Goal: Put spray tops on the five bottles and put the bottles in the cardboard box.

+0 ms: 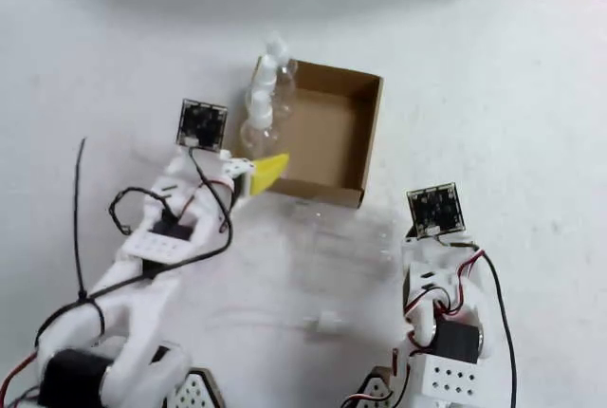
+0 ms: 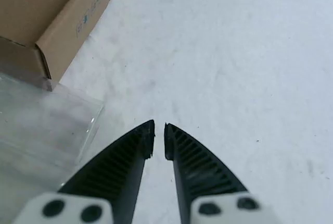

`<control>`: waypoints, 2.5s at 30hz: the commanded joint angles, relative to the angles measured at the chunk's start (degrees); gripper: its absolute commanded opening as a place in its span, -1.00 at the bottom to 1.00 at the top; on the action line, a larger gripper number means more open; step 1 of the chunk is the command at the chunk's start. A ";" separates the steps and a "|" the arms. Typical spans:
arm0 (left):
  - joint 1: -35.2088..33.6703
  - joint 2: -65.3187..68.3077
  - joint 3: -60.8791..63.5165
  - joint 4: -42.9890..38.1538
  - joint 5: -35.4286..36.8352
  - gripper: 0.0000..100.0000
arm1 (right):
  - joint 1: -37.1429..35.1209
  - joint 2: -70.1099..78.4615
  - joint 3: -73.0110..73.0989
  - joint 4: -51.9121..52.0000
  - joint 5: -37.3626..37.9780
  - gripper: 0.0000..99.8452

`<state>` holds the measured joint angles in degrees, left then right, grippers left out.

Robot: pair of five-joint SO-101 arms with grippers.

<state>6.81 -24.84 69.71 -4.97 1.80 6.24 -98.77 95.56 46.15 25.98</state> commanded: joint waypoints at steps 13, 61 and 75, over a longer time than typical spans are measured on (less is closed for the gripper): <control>-0.57 -27.56 -0.26 38.51 -0.79 -0.21 | 0.40 -0.57 0.53 -0.57 0.44 -0.97; 0.04 -55.52 21.19 46.42 -12.92 -0.86 | 13.67 29.58 -23.21 10.42 0.44 -0.97; 3.12 -56.04 22.24 48.70 -16.97 -0.86 | 11.38 60.97 -39.91 24.66 6.86 -0.97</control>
<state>9.10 -79.78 93.89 44.00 -14.73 18.29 -38.02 57.76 71.12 32.13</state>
